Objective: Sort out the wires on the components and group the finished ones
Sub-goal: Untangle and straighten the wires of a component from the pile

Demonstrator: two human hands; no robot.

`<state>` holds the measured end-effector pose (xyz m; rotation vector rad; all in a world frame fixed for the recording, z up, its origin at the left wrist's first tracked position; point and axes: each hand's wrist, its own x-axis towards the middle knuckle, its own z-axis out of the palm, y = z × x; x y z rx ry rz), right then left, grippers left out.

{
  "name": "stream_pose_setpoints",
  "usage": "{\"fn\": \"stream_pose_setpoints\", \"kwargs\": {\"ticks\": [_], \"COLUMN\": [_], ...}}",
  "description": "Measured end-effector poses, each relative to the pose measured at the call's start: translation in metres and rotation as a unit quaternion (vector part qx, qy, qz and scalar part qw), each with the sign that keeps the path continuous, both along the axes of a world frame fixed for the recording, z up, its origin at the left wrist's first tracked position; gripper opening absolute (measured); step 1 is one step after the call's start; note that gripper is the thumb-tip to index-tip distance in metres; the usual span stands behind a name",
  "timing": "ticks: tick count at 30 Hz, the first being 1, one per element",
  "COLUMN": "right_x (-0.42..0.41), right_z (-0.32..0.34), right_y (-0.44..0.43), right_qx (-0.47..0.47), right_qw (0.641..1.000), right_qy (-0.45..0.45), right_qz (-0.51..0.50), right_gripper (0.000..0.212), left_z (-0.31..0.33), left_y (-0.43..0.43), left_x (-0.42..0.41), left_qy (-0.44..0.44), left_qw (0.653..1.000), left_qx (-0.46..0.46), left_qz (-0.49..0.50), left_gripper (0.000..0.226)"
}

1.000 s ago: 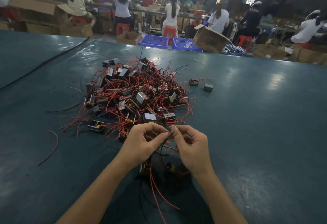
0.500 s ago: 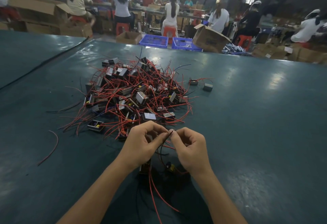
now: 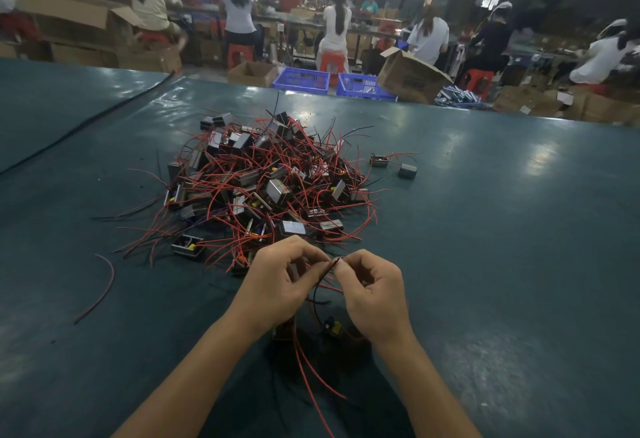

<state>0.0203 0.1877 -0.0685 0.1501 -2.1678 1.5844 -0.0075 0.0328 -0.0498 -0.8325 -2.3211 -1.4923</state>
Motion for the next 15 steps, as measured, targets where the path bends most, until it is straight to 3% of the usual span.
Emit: {"fn": "stream_pose_setpoints", "kwargs": {"ticks": [3, 9, 15], "right_x": [0.001, 0.000, -0.001], "right_z": [0.002, 0.007, 0.004], "right_y": [0.005, 0.019, 0.020], "right_qx": [0.011, 0.123, 0.132], "right_qw": [0.999, 0.984, 0.982], "right_qy": [0.025, 0.115, 0.119], "right_qz": [0.023, 0.057, 0.058], "right_gripper": [0.019, 0.009, 0.008], "left_z": [0.000, 0.005, 0.008], "left_y": [0.000, -0.006, -0.007], "left_x": [0.000, -0.004, -0.004], "left_qy": [0.001, -0.187, -0.228], "left_qw": [1.000, 0.978, 0.964], "left_qx": [0.000, 0.063, 0.066], "left_qz": [0.004, -0.064, -0.123], "left_gripper": [0.011, 0.003, 0.024]}}
